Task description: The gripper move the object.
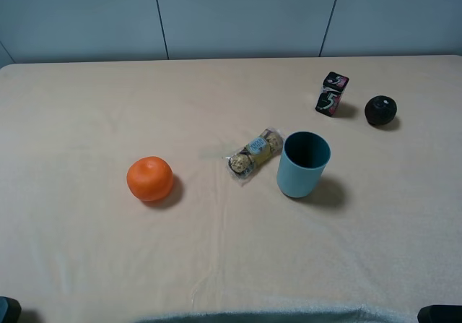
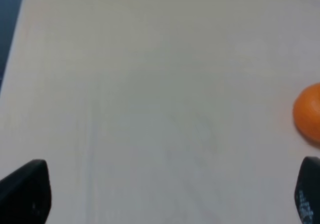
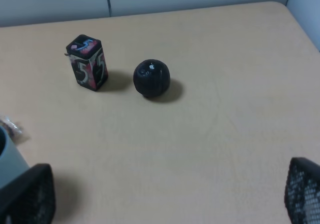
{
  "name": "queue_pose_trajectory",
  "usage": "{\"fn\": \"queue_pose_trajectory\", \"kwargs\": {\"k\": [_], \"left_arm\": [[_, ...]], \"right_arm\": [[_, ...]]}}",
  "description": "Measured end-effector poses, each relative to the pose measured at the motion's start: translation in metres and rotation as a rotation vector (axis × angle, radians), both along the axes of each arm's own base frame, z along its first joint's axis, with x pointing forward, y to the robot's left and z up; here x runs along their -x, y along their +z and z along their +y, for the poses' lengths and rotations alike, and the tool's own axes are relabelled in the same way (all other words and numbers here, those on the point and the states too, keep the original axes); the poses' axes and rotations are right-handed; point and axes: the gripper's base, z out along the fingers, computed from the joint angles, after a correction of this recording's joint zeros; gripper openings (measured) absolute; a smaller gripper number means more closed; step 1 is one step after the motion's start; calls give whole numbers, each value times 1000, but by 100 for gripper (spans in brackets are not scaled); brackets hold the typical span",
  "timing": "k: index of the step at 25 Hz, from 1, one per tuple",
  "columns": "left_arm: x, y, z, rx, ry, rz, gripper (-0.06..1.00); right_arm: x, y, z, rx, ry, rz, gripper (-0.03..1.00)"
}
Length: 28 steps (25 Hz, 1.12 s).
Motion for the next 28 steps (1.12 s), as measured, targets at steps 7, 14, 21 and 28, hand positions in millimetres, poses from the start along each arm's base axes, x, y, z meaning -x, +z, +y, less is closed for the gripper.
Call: {"fn": "queue_pose_trajectory", "kwargs": {"k": [7, 14, 21, 28], "left_arm": [[1, -18, -4, 17, -31, -44, 99], [2, -19, -6, 14, -65, -46, 99], [2, -19, -6, 11, -69, -46, 99], [2, -19, -6, 11, -69, -46, 99]], "right_arm": [[0, 0, 0, 0, 0, 0, 69], [0, 0, 0, 0, 0, 0, 69], [0, 0, 0, 0, 0, -1, 69], [0, 0, 0, 0, 0, 0, 69]]}}
